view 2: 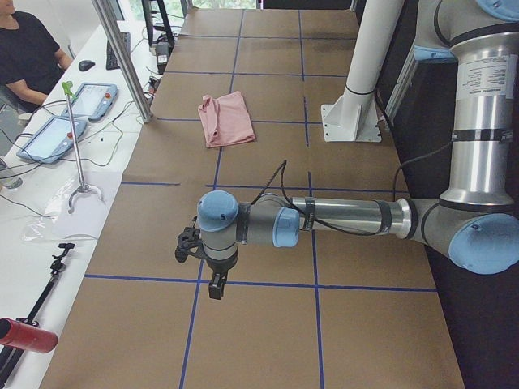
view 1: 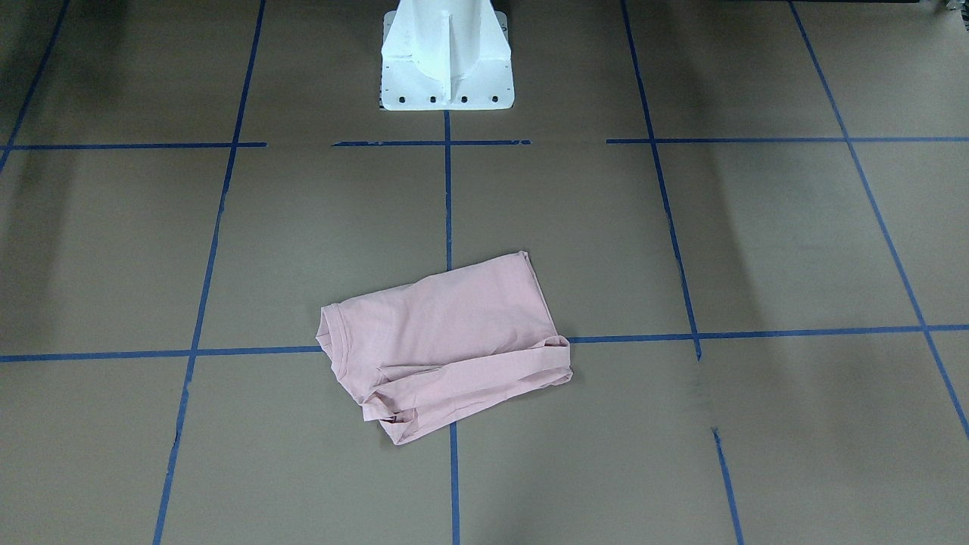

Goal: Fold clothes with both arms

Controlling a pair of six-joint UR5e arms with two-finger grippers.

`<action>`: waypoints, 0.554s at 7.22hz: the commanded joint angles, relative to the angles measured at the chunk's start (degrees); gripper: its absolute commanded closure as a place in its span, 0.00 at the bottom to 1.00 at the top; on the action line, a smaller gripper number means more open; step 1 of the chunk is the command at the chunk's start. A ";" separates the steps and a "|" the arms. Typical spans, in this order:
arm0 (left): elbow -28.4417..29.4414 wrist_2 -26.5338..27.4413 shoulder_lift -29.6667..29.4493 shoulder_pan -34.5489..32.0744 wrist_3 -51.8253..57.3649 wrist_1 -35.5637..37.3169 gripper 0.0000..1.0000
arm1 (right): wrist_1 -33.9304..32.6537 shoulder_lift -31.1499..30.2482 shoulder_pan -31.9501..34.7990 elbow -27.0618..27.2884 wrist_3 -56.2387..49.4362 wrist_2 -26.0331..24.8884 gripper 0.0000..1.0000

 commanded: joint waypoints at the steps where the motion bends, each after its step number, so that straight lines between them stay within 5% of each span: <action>1: -0.88 -0.04 0.08 0.16 -0.23 1.23 0.00 | 0.65 -0.20 -0.04 -0.25 -0.06 0.22 0.00; 4: -0.79 -0.04 0.25 0.16 0.03 1.05 0.00 | 0.74 -0.20 -0.04 -0.34 0.20 0.22 0.00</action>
